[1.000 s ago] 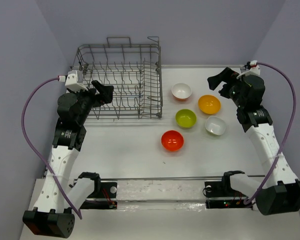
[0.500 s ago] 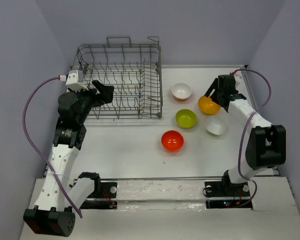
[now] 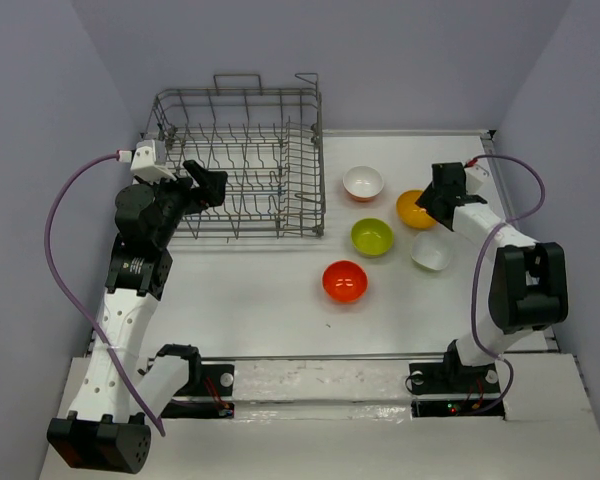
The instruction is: Load the bowls into the dish rack
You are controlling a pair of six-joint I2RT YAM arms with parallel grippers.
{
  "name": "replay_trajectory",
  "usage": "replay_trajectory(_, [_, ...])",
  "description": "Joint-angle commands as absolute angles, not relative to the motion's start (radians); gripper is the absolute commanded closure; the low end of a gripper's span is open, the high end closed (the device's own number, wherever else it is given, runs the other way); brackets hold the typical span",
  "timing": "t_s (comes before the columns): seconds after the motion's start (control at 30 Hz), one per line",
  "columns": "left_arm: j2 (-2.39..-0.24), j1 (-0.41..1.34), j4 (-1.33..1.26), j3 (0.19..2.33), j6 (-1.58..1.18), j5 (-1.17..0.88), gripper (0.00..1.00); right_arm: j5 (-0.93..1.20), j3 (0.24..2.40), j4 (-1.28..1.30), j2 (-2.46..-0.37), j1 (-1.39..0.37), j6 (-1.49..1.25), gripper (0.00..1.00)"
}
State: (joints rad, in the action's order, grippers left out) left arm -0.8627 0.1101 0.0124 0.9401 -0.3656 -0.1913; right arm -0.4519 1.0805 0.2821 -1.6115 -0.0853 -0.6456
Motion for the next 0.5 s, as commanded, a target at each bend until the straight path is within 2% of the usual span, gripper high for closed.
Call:
replay_trajectory(0.0, [-0.850,0.104,-0.026,0.943,-0.365,-0.206,0.01,-0.508,1.034,0.262,-1.614,-0.069,-0.693,0.25])
replay_trajectory(0.23, [-0.857,0.101,-0.028,0.942,-0.368,-0.210,0.01,-0.480,1.000,0.222,-1.624,-0.051,-0.703,0.26])
replay_trajectory(0.47, [-0.861,0.101,-0.026,0.940,-0.368,-0.207,0.01,-0.436,1.006,0.173,-1.663,-0.042,-0.710,0.36])
